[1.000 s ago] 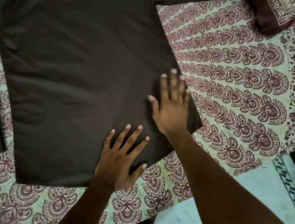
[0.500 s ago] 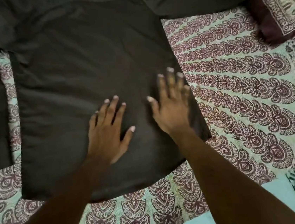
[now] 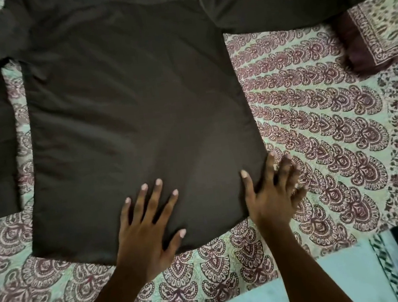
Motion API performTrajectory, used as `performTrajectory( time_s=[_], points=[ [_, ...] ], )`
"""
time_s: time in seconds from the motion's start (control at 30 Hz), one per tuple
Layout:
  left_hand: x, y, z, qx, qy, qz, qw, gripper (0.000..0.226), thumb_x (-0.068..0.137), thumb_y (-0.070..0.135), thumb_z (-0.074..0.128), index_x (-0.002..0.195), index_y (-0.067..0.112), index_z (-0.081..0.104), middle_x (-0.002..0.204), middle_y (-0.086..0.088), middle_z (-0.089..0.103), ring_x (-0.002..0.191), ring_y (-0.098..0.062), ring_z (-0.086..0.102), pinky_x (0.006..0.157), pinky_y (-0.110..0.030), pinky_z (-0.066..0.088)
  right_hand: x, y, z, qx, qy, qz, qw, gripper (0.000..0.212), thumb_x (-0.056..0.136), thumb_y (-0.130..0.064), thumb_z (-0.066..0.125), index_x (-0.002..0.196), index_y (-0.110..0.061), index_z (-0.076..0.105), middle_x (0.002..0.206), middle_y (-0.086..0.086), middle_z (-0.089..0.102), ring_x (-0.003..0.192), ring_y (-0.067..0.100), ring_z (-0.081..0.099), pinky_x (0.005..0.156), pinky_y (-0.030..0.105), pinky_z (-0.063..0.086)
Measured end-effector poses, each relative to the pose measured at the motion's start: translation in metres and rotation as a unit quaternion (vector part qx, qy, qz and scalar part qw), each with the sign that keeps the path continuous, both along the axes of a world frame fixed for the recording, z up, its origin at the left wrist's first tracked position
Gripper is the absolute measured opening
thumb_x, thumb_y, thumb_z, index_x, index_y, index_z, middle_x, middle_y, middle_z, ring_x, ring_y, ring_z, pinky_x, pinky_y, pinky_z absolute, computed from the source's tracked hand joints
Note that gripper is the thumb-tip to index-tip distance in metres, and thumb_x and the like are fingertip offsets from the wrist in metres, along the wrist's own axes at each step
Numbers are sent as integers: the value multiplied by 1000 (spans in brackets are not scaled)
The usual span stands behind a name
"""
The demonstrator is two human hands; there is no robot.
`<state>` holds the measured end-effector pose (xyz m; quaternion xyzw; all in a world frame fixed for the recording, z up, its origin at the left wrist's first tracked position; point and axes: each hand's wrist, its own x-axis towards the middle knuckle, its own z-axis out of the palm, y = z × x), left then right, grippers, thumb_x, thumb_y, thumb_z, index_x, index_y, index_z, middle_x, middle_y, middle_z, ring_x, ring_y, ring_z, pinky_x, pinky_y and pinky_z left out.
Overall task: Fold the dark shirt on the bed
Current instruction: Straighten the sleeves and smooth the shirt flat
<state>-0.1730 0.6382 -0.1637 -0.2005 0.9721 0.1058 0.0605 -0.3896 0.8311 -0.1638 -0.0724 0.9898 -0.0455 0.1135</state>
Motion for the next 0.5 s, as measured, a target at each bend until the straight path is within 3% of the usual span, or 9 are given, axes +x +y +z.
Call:
performTrajectory(
  time_s=[0.1, 0.27, 0.37, 0.5],
  points=[
    [2, -11, 4, 18, 39, 32, 999, 79, 94, 67, 44, 163, 31, 32, 174, -1, 17, 156, -30, 27, 120, -58, 28, -6, -27, 11, -35, 49, 34, 998, 92, 98, -79, 22, 167, -20, 9, 174, 17, -2, 160, 42, -6, 125, 62, -3],
    [18, -46, -3, -36, 16, 230, 972, 76, 98, 64, 38, 165, 31, 23, 175, -1, 11, 161, -29, 15, 125, -56, 17, 3, -121, 8, -77, 46, 304, 949, 81, 101, -71, 34, 167, -29, 16, 175, 11, -9, 160, 37, -12, 126, 59, -4],
    [53, -29, -6, -21, 6, 245, 969, 73, 100, 60, 33, 166, 32, 19, 176, 2, 8, 162, -27, 9, 127, -55, 16, 44, -132, -2, -63, 17, 491, 869, 76, 100, -69, 37, 166, -35, 19, 176, 6, -5, 161, 34, -10, 125, 67, 7],
    [91, -7, 4, 6, 30, 318, 948, 64, 100, 52, 40, 159, 27, 40, 173, 2, 23, 156, -29, 27, 121, -54, 25, 92, -99, -10, -68, 1, 680, 730, 66, 105, -62, 36, 165, -38, 22, 176, 1, 5, 162, 31, -4, 122, 69, 9]
  ],
)
